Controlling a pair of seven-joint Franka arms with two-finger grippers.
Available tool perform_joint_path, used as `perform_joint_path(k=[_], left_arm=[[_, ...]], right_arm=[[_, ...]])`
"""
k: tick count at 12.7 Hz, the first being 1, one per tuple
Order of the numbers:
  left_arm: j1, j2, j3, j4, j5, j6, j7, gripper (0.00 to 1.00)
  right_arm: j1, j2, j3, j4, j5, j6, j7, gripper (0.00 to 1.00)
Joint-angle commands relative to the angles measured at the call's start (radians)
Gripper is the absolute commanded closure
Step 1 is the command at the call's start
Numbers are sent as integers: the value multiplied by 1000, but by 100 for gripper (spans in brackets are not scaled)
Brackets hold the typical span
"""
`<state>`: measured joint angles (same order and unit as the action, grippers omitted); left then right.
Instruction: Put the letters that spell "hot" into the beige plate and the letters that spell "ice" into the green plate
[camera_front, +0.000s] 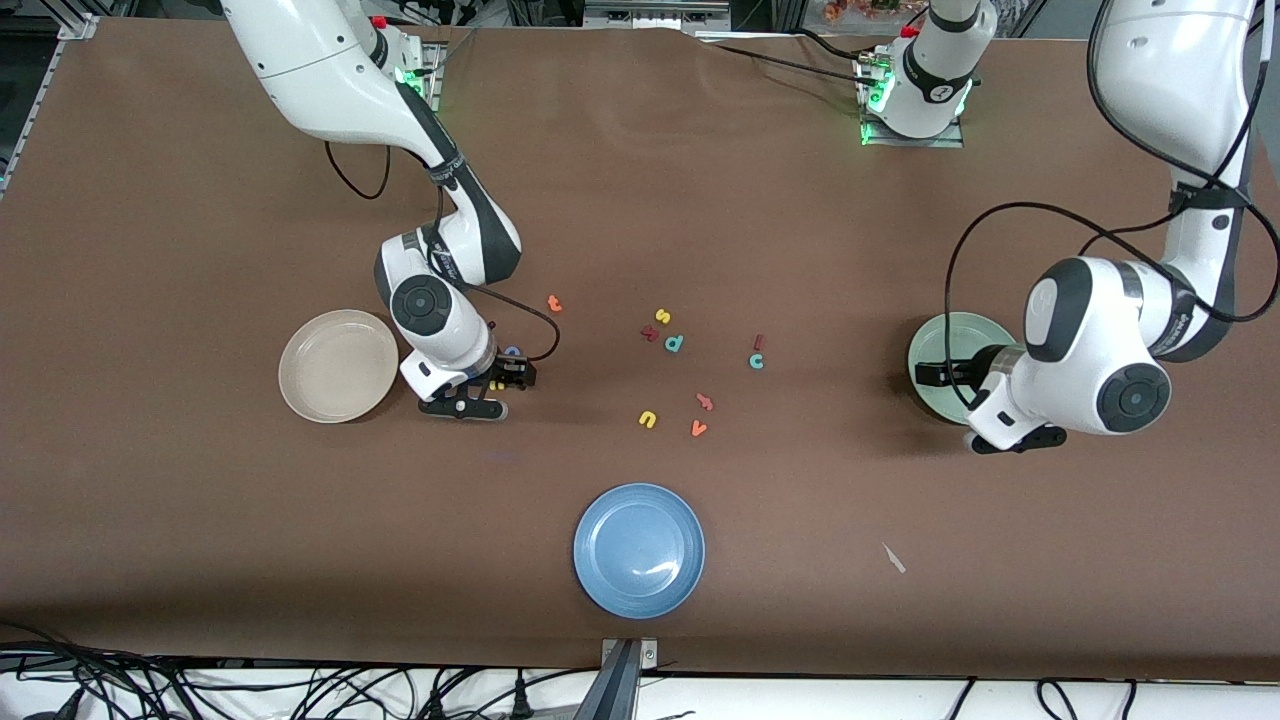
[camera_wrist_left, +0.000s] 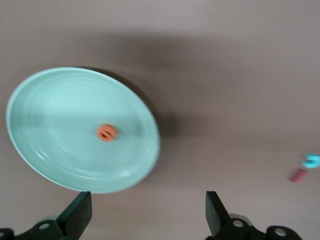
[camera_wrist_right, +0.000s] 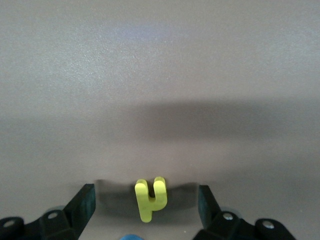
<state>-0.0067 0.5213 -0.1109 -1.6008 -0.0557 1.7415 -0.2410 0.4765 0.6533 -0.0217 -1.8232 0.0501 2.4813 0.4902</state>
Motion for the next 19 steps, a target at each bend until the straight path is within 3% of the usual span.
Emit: perform_joint_path(k=[1, 4, 6, 7, 10, 12, 15, 17, 19], left_arm=[[-1, -26, -94, -24, -18, -1, -127, 1], [-1, -26, -215, -82, -18, 108, -309, 1], [-3, -50, -263, -195, -16, 255, -386, 1], [-3, -73, -286, -274, -15, 350, -402, 1], [-35, -92, -325, -454, 2, 629, -473, 4], [-79, -63, -323, -510, 37, 758, -536, 7], [-93, -11, -322, -507, 178, 811, -627, 20], [-92, -1, -322, -504, 266, 811, -676, 30], [-93, 17, -322, -475, 275, 819, -682, 40]], right_arm=[[1, -31, 2, -33, 0, -7, -15, 25], [-1, -34, -1, -34, 0, -8, -54, 62], [-3, -34, -1, -33, 2, -22, -65, 91], [-3, -37, -3, -33, 2, -33, -65, 100], [-15, -60, -4, -2, 2, -85, -96, 100], [-33, -72, -30, 98, 2, -270, -174, 100], [-102, -72, -70, 254, 4, -520, -344, 100], [-168, -72, -70, 277, 2, -564, -459, 100], [-216, -69, -73, 271, 2, -571, -551, 100]])
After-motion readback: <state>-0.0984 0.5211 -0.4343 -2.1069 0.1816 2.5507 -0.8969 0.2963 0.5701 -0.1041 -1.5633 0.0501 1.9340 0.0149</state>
